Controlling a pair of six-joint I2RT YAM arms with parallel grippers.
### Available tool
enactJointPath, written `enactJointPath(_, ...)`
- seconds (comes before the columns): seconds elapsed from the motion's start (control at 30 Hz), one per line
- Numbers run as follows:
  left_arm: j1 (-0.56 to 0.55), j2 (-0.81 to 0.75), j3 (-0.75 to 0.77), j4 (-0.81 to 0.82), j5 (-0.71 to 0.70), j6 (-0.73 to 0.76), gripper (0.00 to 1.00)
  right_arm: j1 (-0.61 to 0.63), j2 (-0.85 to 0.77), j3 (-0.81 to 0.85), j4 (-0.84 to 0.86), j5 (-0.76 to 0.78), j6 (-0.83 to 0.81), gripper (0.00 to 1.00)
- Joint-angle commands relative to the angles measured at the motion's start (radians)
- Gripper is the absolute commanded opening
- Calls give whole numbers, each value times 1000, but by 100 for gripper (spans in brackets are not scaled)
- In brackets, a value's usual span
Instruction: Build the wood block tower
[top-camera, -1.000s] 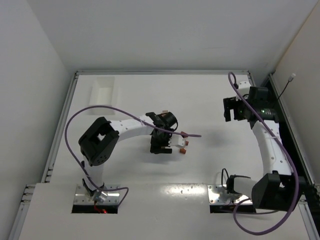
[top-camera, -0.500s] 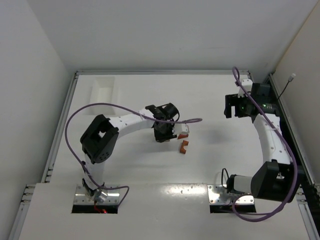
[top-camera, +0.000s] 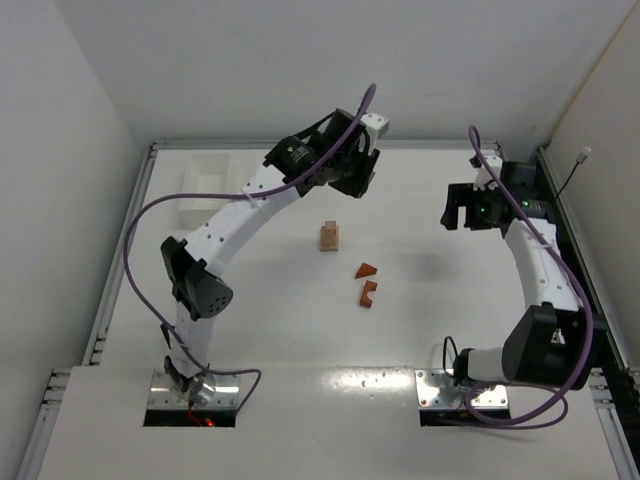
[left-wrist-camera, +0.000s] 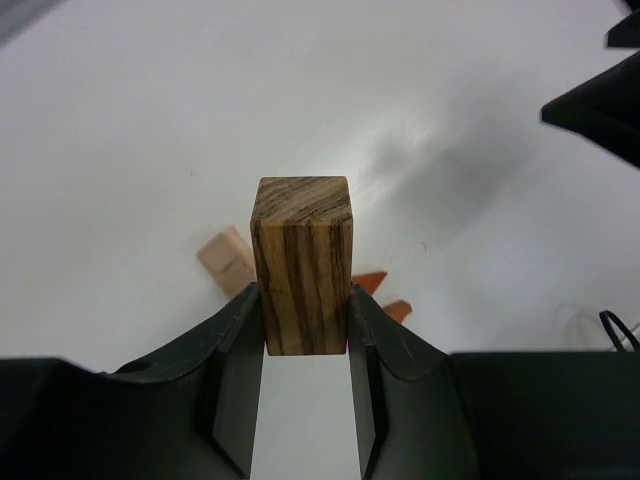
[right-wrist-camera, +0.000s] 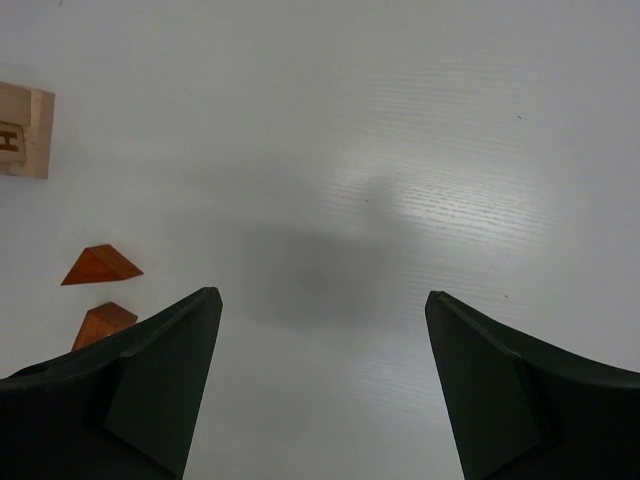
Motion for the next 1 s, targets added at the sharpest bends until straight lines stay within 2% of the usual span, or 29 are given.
enactJointPath(0.0, 53, 75, -19, -122, 56, -118, 0, 5, 10, 70, 37, -28, 22, 80)
enactJointPath(0.23, 131, 187, 52, -104, 26, -170, 0, 5, 10, 61, 37, -38, 22, 80)
enactJointPath(0.57, 228, 274, -29, -104, -9, -212, 0, 5, 1, 31, 55, -38, 42, 80)
enactJointPath(0.83, 218, 274, -124, -94, 49, -267, 0, 5, 1, 31, 65, -38, 51, 80)
enactJointPath(0.97, 200, 283, -125, -94, 37, -290, 0, 5, 1, 31, 65, -38, 51, 80)
